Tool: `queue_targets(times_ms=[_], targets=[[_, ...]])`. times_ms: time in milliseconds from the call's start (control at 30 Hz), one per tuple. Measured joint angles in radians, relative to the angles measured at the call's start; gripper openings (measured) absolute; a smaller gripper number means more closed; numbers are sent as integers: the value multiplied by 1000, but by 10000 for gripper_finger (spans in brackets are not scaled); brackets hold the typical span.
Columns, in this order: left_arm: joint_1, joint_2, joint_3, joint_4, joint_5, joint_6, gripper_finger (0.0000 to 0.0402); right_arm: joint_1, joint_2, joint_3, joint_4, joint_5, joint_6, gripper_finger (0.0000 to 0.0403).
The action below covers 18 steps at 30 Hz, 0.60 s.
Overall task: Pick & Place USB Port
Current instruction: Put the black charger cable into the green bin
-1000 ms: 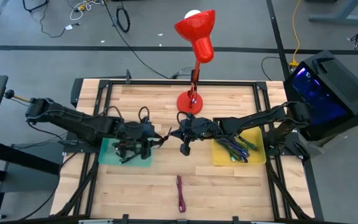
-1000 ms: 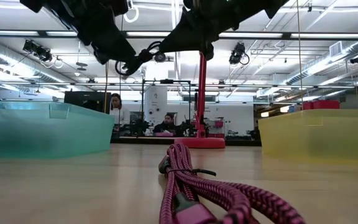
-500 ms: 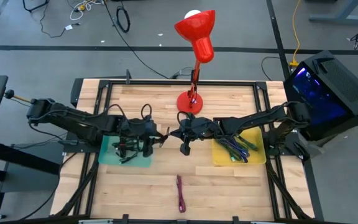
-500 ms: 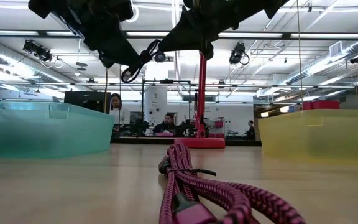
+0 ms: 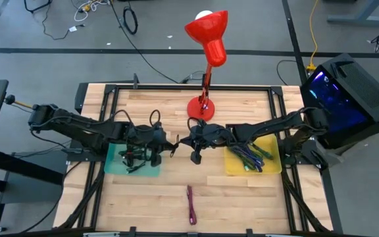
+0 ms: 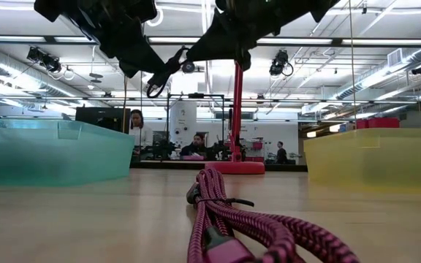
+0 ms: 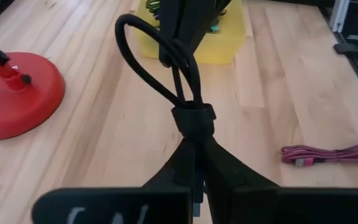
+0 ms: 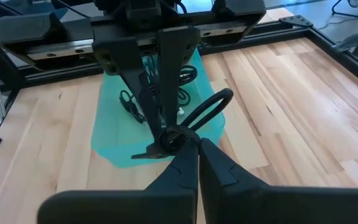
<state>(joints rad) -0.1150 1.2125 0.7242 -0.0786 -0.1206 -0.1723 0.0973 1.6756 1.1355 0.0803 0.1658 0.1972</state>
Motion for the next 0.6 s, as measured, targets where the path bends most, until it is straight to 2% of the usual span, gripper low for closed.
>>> queue_targets(times_ms=[133,400,533,600], targets=[[0,-2,2,-27,-31,-3,14,-12,0,0,-13,-1,-1,0],[-5,-65,8,-181,-83,-53,14,-53,2,0,-74,-18,2,1],[-8,-115,-5,-368,-75,-83,13,-75,0,-3,-101,10,2,11],[-8,-140,1,-417,-111,-107,13,-87,1,-3,-105,14,3,14]])
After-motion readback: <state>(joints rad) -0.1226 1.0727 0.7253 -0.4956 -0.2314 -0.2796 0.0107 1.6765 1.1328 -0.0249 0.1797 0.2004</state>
